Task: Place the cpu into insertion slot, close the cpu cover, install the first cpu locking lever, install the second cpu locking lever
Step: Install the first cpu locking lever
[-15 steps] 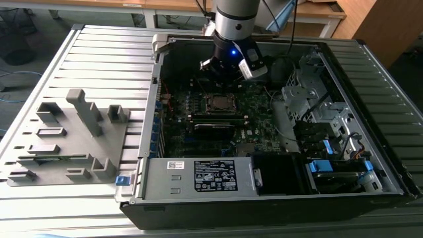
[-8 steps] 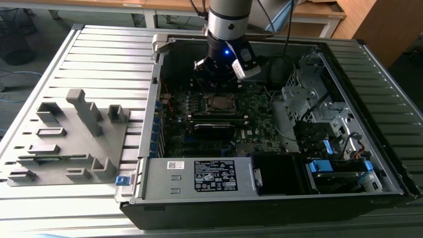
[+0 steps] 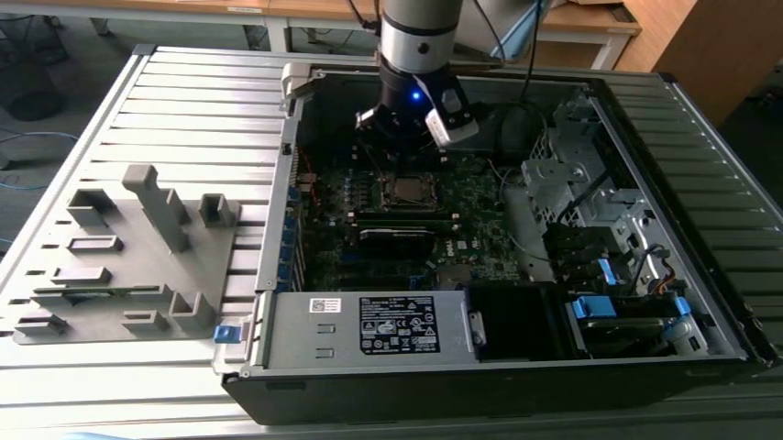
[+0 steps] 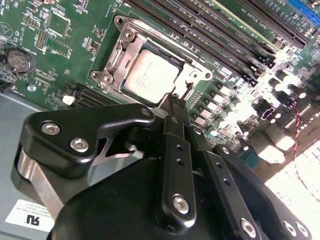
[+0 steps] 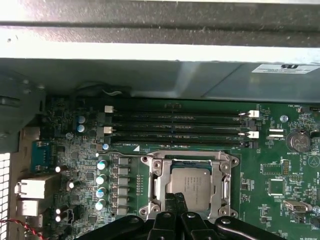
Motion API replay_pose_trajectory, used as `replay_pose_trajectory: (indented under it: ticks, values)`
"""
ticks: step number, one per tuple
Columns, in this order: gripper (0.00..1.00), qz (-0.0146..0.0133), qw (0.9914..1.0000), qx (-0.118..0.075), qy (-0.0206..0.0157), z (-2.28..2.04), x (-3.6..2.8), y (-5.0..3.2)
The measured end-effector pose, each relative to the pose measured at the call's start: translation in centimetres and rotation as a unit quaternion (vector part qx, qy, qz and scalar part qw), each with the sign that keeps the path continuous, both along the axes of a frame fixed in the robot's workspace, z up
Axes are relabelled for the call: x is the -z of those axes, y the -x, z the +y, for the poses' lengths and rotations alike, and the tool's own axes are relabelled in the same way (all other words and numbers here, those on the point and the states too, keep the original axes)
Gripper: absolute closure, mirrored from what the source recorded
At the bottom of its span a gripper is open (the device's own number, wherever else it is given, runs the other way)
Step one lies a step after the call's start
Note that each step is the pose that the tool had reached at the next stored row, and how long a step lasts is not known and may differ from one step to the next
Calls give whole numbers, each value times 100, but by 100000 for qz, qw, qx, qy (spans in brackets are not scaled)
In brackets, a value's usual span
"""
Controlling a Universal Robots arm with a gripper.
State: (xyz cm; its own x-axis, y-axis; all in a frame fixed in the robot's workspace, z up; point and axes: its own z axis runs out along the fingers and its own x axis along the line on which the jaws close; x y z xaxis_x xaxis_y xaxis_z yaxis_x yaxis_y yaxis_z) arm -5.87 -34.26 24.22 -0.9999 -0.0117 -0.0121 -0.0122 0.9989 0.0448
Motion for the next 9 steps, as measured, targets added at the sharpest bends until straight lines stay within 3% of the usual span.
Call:
replay_pose_trajectory:
  ticks: [9]
  values:
    - [89, 2, 100000, 3, 2, 0, -149, 0]
